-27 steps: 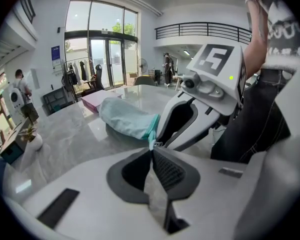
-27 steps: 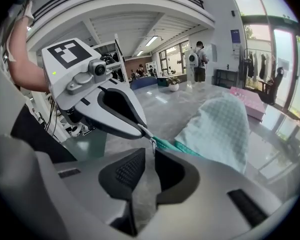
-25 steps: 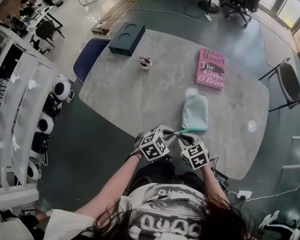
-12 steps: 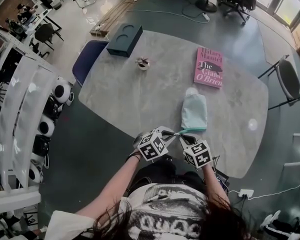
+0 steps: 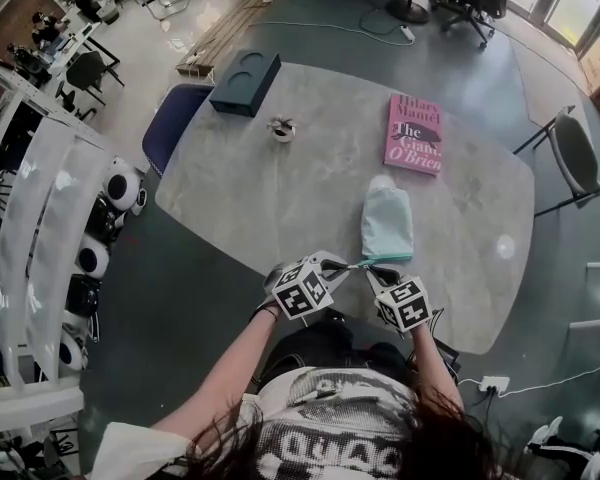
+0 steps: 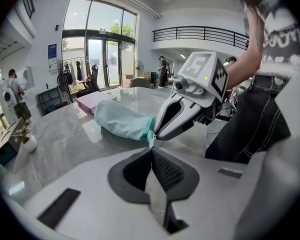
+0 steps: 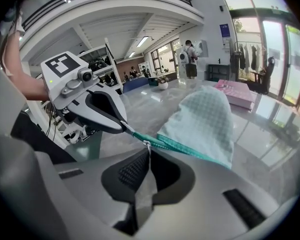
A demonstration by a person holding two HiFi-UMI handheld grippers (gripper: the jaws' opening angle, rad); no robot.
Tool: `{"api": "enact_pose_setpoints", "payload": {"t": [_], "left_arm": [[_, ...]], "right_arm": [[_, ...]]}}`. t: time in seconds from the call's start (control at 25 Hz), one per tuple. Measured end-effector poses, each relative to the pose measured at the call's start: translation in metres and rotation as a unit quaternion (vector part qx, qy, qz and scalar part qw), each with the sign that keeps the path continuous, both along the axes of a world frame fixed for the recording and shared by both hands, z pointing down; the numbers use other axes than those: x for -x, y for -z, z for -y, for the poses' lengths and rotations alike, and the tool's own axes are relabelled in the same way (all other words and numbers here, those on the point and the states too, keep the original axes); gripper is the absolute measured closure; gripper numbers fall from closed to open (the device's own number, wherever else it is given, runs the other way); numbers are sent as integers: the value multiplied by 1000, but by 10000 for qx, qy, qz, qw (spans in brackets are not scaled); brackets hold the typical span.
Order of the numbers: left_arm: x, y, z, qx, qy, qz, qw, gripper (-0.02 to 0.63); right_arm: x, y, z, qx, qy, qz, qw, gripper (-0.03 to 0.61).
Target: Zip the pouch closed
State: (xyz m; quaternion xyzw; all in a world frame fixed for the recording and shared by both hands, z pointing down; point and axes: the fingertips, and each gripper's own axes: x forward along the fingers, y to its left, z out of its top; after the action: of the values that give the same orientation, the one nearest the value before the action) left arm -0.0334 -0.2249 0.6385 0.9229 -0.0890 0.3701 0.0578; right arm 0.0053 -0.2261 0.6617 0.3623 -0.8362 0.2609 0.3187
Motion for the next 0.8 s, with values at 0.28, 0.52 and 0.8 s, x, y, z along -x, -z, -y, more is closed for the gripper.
{"api": "enact_pose_setpoints", "payload": {"t": [0.28,0.52,0.8], "left_arm": [[1,0,2,-38,-8,6,10000,601],[13,1,8,-56,83,23,9999,601],[29,-3,15,-39,214,118,9997,601]], "right_arm": [[-10,-5,2,19,-79,-148,9999,567],[-39,-12,3,101,-310,-387,9987,568],[-77,-17,3,221,-565,-667,9959,566]]}}
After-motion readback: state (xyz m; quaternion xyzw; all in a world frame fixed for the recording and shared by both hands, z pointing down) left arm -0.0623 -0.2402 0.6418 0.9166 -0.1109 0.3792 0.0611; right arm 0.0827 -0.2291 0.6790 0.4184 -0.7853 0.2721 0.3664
